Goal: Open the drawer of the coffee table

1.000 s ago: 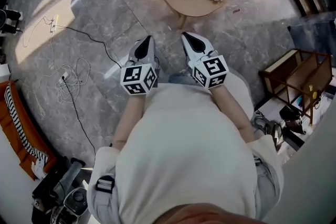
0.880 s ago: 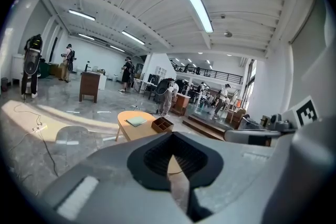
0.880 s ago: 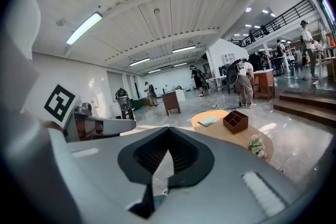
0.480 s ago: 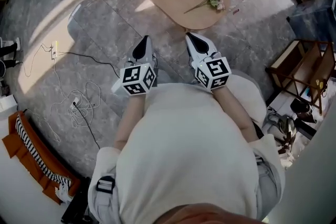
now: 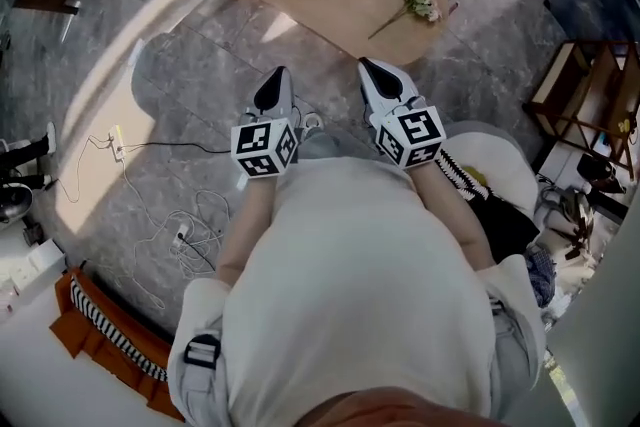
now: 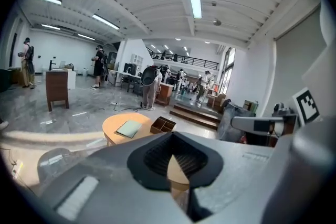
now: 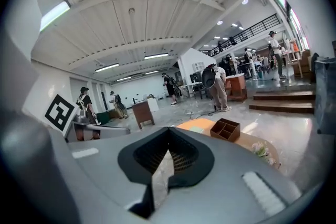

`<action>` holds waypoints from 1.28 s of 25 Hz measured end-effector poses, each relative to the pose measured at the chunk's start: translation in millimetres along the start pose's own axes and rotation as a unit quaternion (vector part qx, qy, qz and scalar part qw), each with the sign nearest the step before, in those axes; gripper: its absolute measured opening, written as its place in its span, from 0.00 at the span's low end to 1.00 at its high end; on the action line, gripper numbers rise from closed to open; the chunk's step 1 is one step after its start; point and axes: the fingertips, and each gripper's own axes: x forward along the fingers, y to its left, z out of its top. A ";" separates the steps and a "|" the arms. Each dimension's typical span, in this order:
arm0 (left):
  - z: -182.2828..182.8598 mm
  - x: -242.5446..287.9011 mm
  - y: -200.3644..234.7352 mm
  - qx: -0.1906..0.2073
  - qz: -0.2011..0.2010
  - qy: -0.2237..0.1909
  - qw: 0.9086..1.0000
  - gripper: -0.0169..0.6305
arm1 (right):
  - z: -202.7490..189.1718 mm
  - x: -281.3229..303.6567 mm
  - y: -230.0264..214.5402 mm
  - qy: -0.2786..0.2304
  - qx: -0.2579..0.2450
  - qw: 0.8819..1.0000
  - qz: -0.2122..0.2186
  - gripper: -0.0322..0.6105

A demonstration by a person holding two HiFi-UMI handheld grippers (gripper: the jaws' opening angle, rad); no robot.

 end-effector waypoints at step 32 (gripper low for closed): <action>-100.2 179.9 140.6 0.045 -0.094 0.156 0.982 0.03 | -125.9 44.7 -100.3 0.067 0.114 0.960 -0.246 0.05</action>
